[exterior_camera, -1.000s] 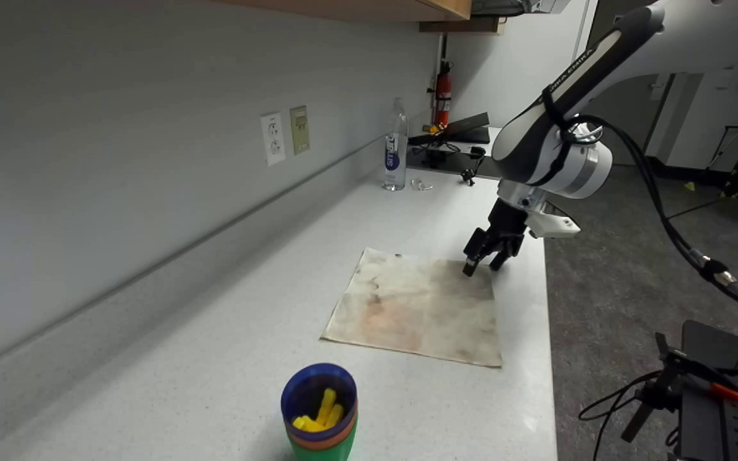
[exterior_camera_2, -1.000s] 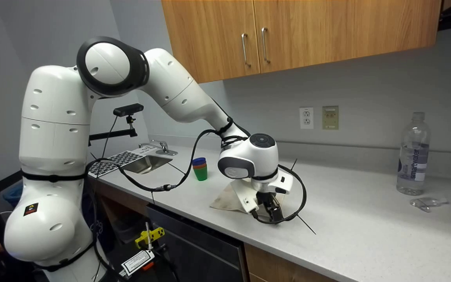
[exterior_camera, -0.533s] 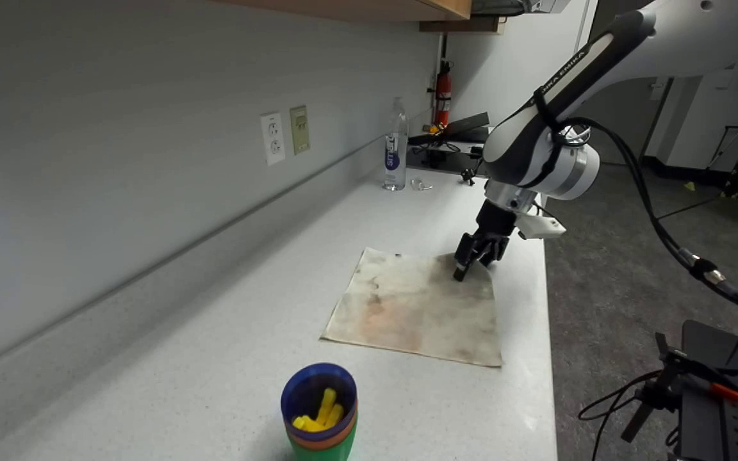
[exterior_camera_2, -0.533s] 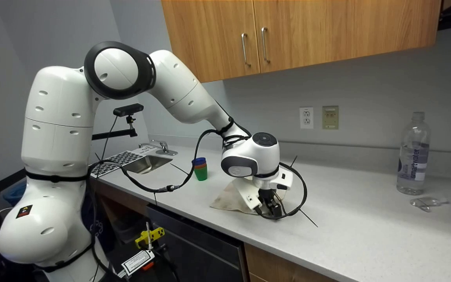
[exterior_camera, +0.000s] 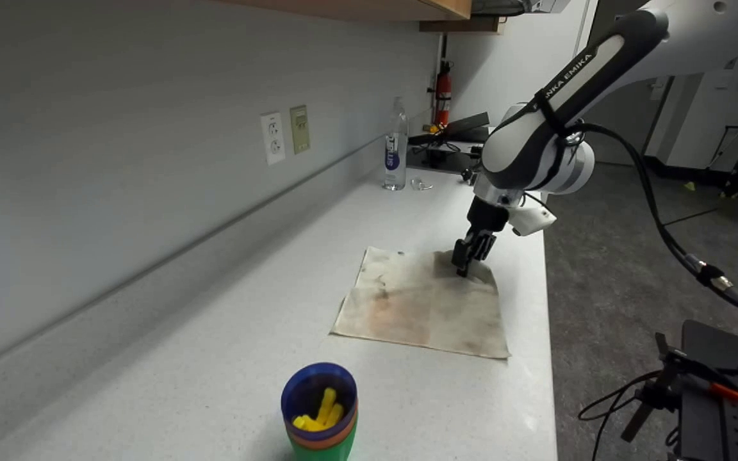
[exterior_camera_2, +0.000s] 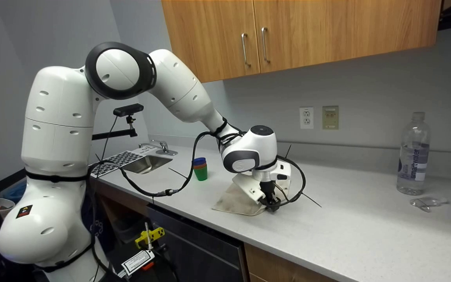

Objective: Fold the cloth on the table

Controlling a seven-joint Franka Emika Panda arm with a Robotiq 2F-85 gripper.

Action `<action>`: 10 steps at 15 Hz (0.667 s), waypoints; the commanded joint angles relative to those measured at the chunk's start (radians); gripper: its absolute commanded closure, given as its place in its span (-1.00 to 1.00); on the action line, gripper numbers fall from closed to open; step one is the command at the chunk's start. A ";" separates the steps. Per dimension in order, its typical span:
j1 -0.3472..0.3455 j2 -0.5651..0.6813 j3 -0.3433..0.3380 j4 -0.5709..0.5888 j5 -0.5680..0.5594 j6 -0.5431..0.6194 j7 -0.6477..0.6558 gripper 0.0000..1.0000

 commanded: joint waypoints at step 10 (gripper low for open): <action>0.102 -0.118 -0.071 -0.048 -0.464 -0.013 0.281 0.97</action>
